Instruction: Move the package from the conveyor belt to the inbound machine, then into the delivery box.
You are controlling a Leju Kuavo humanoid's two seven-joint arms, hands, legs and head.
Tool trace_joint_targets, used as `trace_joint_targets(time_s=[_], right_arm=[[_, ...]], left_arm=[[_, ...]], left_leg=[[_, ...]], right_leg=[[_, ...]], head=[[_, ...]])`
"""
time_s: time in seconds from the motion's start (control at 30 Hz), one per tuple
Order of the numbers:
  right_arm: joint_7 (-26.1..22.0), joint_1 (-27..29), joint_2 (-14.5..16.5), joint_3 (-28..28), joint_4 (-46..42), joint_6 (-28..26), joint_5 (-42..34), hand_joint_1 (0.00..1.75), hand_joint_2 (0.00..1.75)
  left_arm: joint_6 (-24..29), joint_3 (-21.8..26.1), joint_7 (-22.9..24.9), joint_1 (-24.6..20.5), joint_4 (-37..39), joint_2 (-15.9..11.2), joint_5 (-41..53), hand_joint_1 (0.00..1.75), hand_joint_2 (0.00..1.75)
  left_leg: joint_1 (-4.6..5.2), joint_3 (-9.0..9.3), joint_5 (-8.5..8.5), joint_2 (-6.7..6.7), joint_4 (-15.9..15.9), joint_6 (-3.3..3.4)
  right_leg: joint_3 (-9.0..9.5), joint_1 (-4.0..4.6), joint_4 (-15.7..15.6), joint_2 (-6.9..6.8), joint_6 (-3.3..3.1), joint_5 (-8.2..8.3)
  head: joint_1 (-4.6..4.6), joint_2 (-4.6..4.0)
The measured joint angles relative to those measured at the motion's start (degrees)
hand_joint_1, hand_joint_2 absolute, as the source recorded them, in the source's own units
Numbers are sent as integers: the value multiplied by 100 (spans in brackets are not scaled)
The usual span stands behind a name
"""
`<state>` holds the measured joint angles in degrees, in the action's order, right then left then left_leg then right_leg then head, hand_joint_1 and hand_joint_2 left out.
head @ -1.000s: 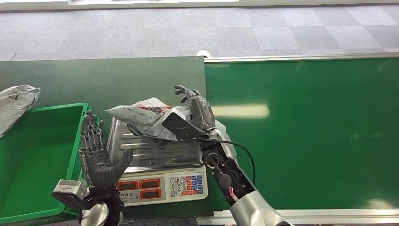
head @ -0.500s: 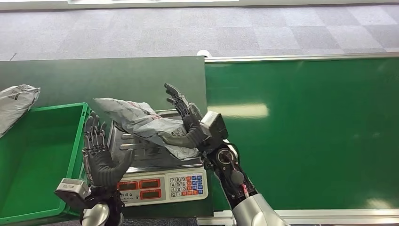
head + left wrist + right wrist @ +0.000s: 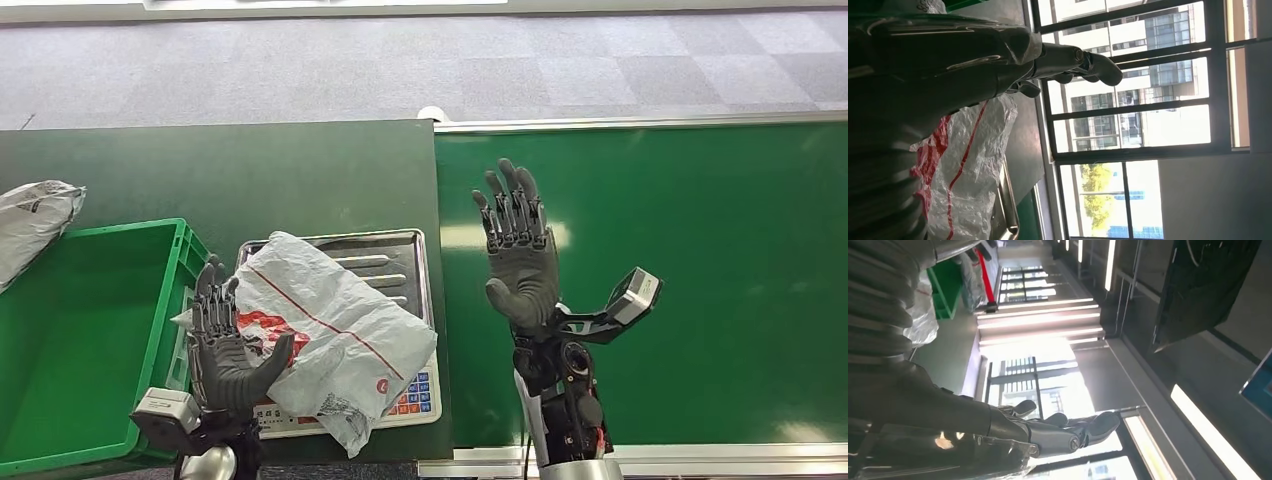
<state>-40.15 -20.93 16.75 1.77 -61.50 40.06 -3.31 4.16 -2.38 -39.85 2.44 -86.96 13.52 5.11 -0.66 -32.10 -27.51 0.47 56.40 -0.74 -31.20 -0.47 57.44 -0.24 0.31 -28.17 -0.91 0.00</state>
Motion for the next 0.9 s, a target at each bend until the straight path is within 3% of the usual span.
trace_joint_targets(time_s=[0.33,0.5,0.63,0.9], right_arm=[[0,1707,-179,-985,-989,-540,669,0,175],[0,2170,-181,-1105,-1203,-553,676,0,175],[1,2275,-172,-1106,-1205,-480,573,0,175],[2,2279,-151,-1015,-1204,-289,311,0,175]], left_arm=[[13,8,89,154,370,-55,1064,0,175],[591,99,937,263,533,-53,2645,0,175],[922,167,1278,346,533,-39,3364,0,175],[2494,95,2536,109,565,83,5623,0,175]], left_leg=[[1,-8,-7,-6,-1,0],[0,-4,-7,9,-3,0],[0,-1,-6,4,-3,0],[1,3,-5,4,-3,1]], right_leg=[[-3,0,-3,-8,0,-5],[1,1,-4,1,-1,-5],[2,1,-4,1,-1,-5],[8,0,-4,1,0,-3]], head=[[0,0],[-1,0],[1,0],[1,0]])
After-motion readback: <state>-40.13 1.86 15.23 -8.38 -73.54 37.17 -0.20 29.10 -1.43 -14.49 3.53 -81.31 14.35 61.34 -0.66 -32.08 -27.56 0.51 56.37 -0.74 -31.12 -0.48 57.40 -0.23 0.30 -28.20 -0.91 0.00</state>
